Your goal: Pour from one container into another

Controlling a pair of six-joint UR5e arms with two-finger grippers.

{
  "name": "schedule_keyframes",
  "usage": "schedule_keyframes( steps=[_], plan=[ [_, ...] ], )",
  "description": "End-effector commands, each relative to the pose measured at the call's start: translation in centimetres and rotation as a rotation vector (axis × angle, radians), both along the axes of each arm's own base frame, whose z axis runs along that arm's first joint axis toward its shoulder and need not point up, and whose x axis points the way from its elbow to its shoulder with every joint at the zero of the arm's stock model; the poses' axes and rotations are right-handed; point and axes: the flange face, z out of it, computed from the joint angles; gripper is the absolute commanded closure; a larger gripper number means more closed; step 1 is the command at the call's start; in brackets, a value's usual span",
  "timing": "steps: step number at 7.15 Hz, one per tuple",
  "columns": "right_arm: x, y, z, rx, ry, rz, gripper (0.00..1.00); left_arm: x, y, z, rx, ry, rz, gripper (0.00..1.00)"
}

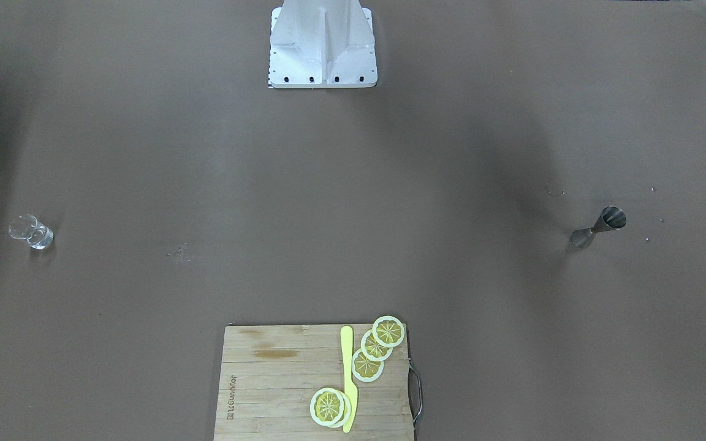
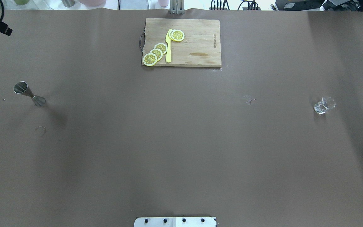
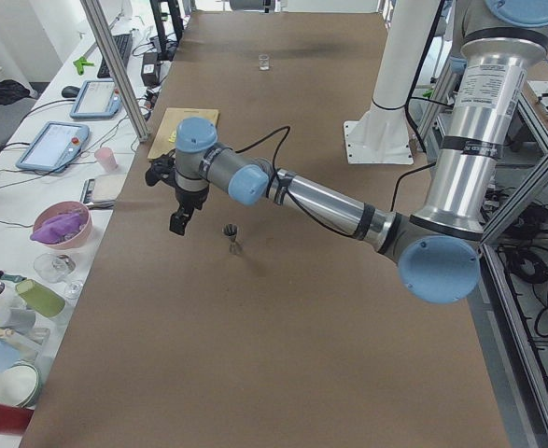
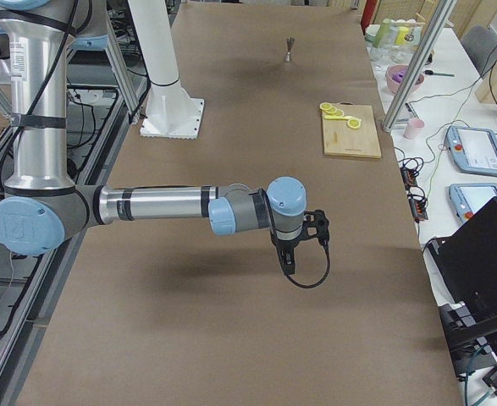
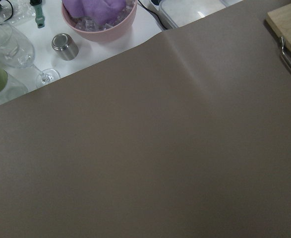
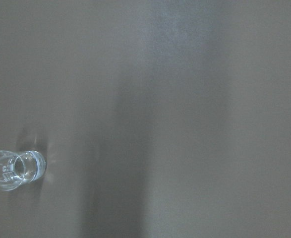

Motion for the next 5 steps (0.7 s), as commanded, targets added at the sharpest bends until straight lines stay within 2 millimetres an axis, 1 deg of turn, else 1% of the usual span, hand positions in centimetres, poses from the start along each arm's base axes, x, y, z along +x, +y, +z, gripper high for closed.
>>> schedule_keyframes(
  steps=[1, 2, 3, 4, 5],
  plan=[
    [0.1, 0.0, 0.1, -0.001, 0.006, 0.002, 0.00, -6.0, 7.1, 9.2, -0.119, 0.023, -0.025, 0.02],
    [0.1, 0.0, 0.2, -0.001, 0.011, 0.002, 0.00, -7.3, 9.3, 10.8, -0.158, 0.075, -0.036, 0.02],
    [0.1, -0.1, 0.2, 0.001, 0.015, 0.003, 0.00, -8.1, 10.9, 12.0, -0.202, 0.107, -0.051, 0.02],
    [0.2, -0.2, 0.0, 0.005, 0.022, 0.006, 0.00, -8.5, 12.1, 13.8, -0.286, 0.104, -0.061, 0.02],
    [0.2, -0.3, 0.3, -0.011, 0.023, 0.006, 0.00, -8.6, 12.7, 14.3, -0.316, 0.100, -0.056, 0.02]
  ],
)
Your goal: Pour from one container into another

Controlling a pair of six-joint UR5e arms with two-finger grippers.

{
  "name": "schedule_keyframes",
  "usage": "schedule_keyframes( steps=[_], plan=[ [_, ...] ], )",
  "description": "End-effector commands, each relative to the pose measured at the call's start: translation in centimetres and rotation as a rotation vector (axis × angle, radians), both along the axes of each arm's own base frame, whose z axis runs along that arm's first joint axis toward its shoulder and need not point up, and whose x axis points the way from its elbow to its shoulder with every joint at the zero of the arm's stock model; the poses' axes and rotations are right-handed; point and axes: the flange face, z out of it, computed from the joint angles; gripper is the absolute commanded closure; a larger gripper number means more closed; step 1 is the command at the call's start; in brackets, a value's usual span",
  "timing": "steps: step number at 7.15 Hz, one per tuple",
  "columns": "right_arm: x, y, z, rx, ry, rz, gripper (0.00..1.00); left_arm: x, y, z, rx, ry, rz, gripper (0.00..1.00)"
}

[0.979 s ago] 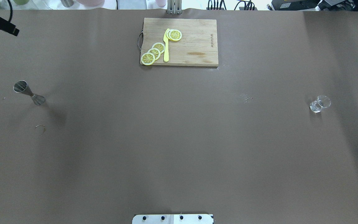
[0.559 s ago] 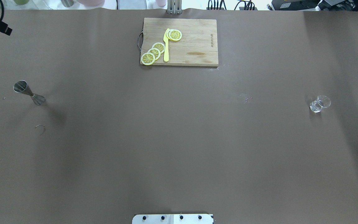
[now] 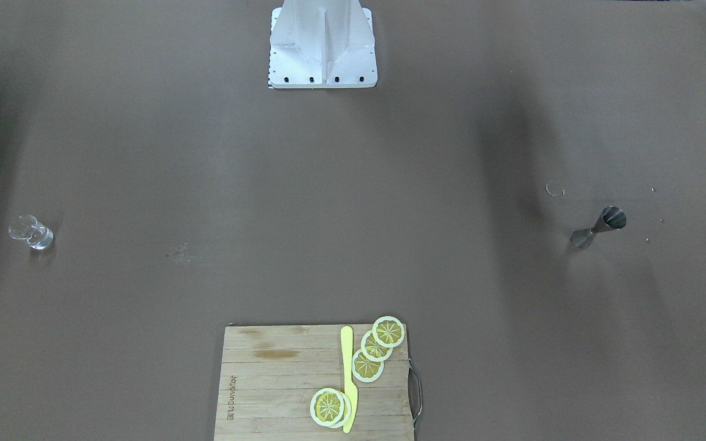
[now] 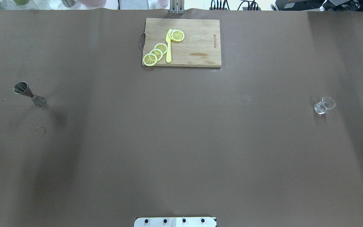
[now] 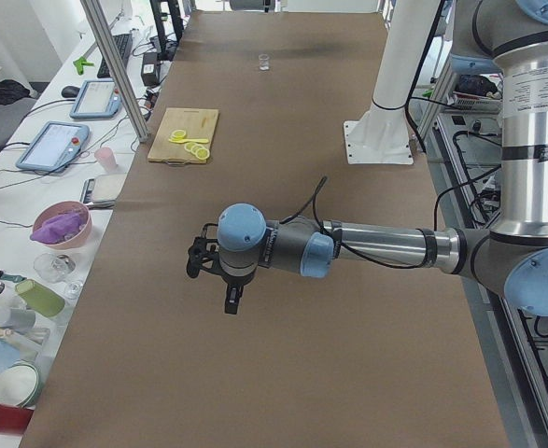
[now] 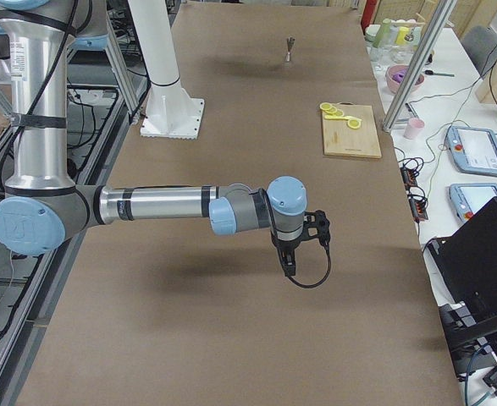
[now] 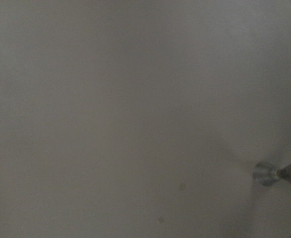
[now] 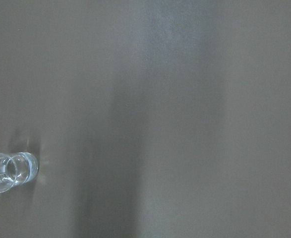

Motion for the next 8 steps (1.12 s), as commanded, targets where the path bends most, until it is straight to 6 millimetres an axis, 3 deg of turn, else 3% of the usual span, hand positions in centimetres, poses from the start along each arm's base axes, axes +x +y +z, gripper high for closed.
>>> schedule_keyframes(
  steps=[1, 4, 6, 8],
  plan=[
    [0.1, -0.1, 0.6, -0.022, 0.020, 0.010, 0.00, -0.4, 2.9, 3.1, -0.070, -0.003, 0.025, 0.02],
    [0.1, -0.5, 0.3, -0.107, 0.010, 0.098, 0.00, -1.4, 3.3, 4.6, -0.109, -0.123, 0.100, 0.02],
    [0.1, -0.6, 0.6, -0.106, 0.030, 0.099, 0.00, -3.1, 3.0, 3.4, -0.070, -0.141, 0.084, 0.02],
    [0.5, 0.0, 0.6, -0.101, 0.043, 0.105, 0.00, -3.2, 3.0, 2.6, -0.056, -0.142, 0.078, 0.02]
  ],
)
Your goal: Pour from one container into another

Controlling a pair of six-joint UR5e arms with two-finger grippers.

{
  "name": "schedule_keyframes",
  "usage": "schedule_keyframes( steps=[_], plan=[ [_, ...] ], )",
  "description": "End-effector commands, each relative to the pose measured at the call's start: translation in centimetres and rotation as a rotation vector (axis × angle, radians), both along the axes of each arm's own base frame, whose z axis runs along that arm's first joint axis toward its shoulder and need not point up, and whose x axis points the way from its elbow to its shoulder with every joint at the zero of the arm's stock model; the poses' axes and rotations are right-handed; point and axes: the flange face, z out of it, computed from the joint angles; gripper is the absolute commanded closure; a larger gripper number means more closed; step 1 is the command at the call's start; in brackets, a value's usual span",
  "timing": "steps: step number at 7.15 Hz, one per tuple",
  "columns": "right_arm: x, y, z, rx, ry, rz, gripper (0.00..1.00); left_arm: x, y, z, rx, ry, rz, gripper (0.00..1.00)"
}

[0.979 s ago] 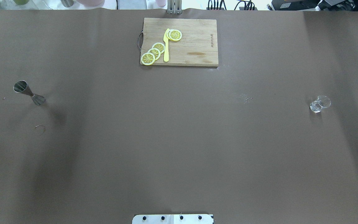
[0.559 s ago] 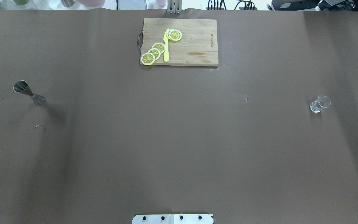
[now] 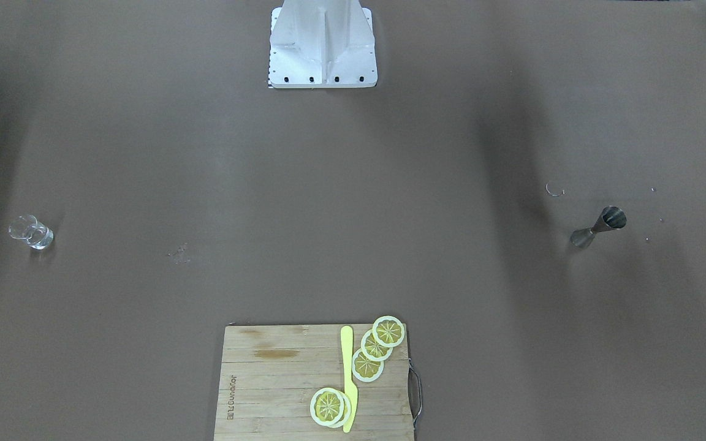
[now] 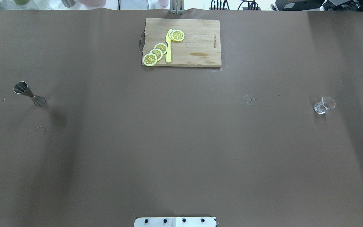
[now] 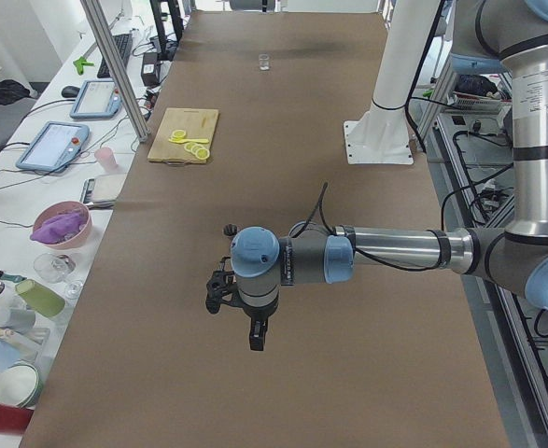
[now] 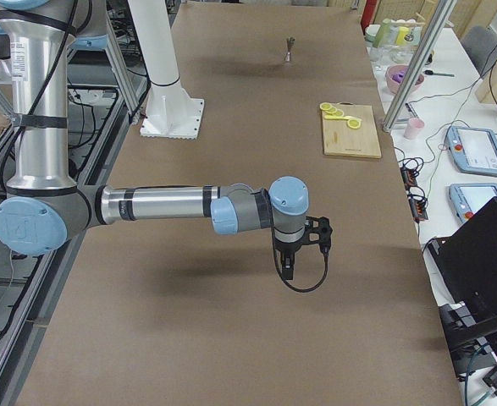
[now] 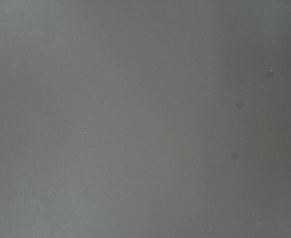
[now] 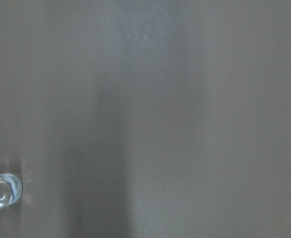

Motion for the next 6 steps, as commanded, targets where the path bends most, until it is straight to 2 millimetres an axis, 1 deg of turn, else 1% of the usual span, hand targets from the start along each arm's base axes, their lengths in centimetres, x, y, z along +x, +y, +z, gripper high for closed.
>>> schedule_keyframes(
  steps=[1, 2, 6],
  plan=[
    [0.14, 0.32, 0.06, -0.001, 0.006, 0.004, 0.00, -0.18, 0.08, -0.51, 0.008, 0.004, -0.006, 0.02],
    [-0.01, -0.08, -0.11, 0.001, 0.009, 0.003, 0.00, -0.17, 0.08, -0.52, 0.008, 0.005, -0.006, 0.02],
    [-0.28, -0.36, -0.06, 0.001, 0.006, -0.003, 0.00, -0.17, 0.07, -0.53, 0.004, 0.005, -0.011, 0.02]
  ],
)
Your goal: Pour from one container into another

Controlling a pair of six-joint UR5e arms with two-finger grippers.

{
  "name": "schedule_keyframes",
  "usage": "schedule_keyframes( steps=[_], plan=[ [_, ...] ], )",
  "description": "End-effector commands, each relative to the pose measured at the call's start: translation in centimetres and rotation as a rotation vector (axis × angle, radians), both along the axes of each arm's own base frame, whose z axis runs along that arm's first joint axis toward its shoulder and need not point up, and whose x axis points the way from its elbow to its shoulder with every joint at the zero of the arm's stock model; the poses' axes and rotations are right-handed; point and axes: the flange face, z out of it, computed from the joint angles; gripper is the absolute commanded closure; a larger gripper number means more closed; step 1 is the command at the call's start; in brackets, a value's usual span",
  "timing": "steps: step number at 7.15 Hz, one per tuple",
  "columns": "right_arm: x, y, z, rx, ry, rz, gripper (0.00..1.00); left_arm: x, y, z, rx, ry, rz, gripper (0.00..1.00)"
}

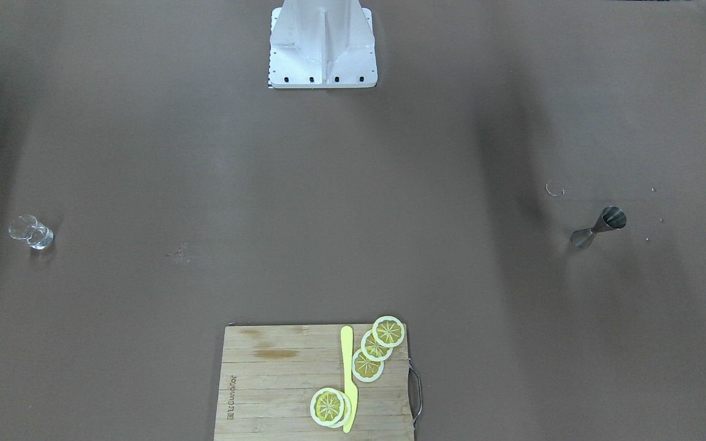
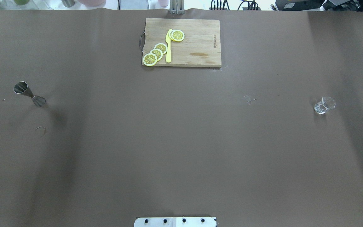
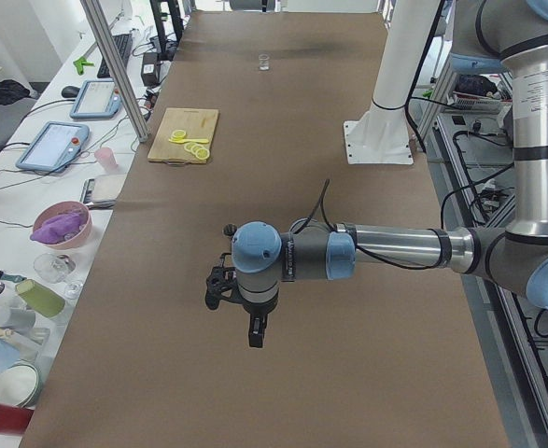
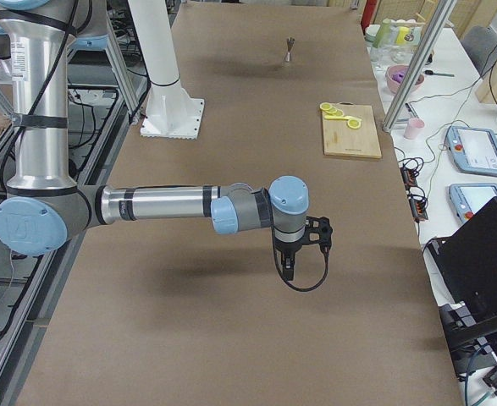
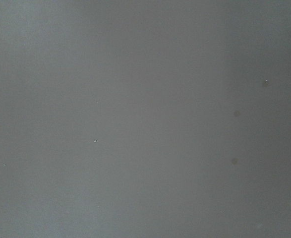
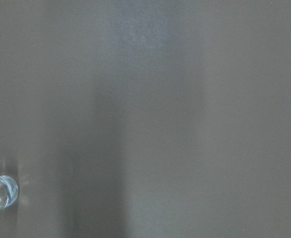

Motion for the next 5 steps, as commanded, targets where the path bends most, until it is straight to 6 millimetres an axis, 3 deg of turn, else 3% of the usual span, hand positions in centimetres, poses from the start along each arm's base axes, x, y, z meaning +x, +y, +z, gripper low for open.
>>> schedule_keyframes(
  steps=[1, 5],
  plan=[
    [-0.18, -0.13, -0.29, 0.006, -0.006, -0.004, 0.00, 0.00, 0.00, 0.06, -0.001, 0.000, -0.001, 0.02],
    [-0.20, -0.60, -0.67, 0.024, 0.005, -0.005, 0.00, 0.00, -0.08, -0.02, 0.001, 0.001, -0.001, 0.02]
  ],
)
